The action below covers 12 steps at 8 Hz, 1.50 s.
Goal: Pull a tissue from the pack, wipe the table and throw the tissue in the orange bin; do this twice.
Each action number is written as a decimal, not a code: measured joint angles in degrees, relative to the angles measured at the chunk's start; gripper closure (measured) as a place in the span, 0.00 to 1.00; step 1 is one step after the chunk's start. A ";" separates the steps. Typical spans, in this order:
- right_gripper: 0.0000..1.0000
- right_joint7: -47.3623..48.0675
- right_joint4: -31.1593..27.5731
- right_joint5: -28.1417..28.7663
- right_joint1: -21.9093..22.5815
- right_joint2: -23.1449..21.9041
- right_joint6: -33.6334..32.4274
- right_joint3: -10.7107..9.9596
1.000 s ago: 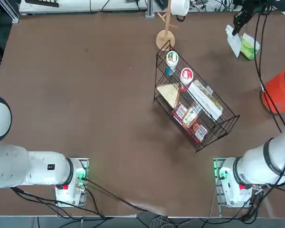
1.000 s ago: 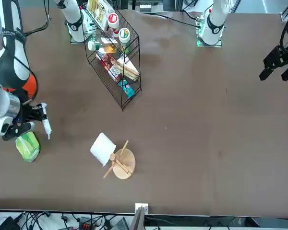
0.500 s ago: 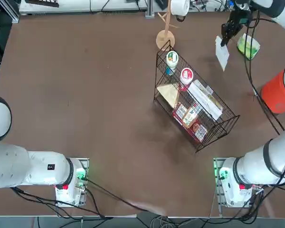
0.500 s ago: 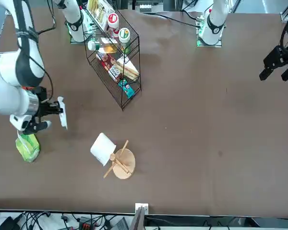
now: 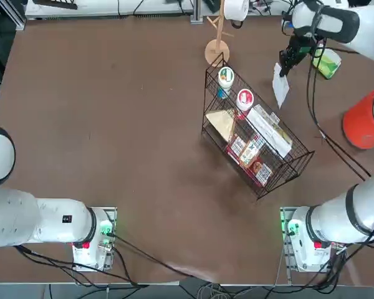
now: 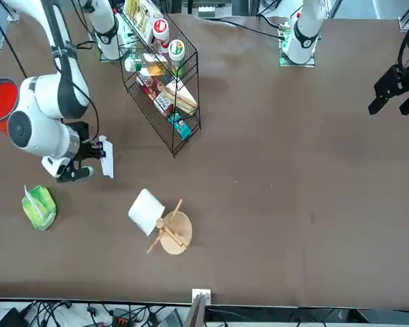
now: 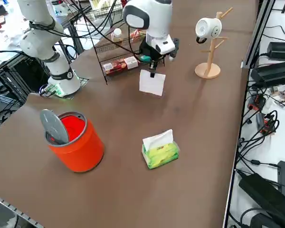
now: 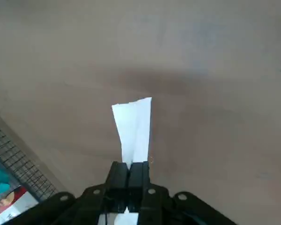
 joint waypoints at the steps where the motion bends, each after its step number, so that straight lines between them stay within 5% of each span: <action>1: 0.99 0.24 -2.81 0.02 0.33 -0.56 2.84 -0.01; 12: 0.99 3.36 -15.02 0.05 2.77 -1.27 12.73 -0.32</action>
